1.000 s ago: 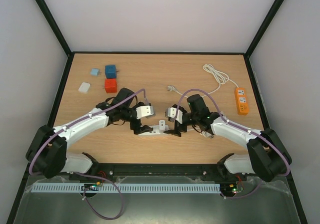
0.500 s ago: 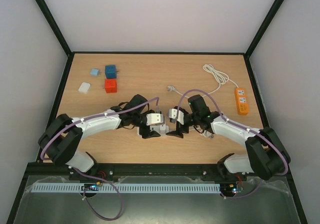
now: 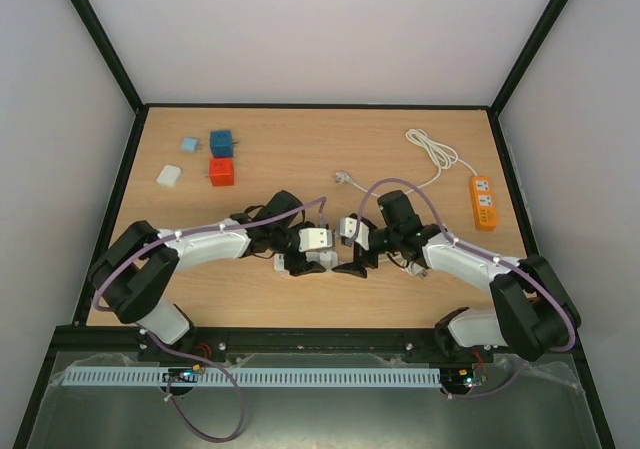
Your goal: Pull the plug off the socket
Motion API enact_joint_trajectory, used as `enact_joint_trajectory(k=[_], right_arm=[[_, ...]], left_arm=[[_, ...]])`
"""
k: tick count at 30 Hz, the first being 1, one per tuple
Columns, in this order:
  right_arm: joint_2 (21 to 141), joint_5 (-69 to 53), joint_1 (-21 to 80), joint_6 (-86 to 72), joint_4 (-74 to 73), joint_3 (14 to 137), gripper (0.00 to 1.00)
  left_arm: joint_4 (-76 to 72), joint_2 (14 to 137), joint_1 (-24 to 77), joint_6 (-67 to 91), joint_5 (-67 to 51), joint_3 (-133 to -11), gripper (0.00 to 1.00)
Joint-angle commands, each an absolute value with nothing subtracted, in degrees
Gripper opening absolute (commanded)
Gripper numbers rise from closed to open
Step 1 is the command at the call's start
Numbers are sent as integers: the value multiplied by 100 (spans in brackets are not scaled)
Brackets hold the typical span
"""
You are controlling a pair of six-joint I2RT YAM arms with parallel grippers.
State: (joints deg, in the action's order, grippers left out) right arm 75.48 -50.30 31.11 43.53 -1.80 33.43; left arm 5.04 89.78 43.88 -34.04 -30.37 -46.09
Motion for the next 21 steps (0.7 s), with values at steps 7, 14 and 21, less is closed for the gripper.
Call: enact_joint_trajectory(k=[7, 14, 21], right_arm=[[7548, -5211, 3094, 4230, 139, 3225, 98], [7698, -5296, 3095, 3993, 555, 3076, 99], [7748, -5522, 3226, 3399, 1436, 2728, 100]], left_arm=[[617, 9111, 4447, -3651, -3030, -4861, 52], [1065, 8841, 4118, -4077, -3187, -4717, 41], [1194, 8515, 3818, -4453, -3288, -4399, 40]])
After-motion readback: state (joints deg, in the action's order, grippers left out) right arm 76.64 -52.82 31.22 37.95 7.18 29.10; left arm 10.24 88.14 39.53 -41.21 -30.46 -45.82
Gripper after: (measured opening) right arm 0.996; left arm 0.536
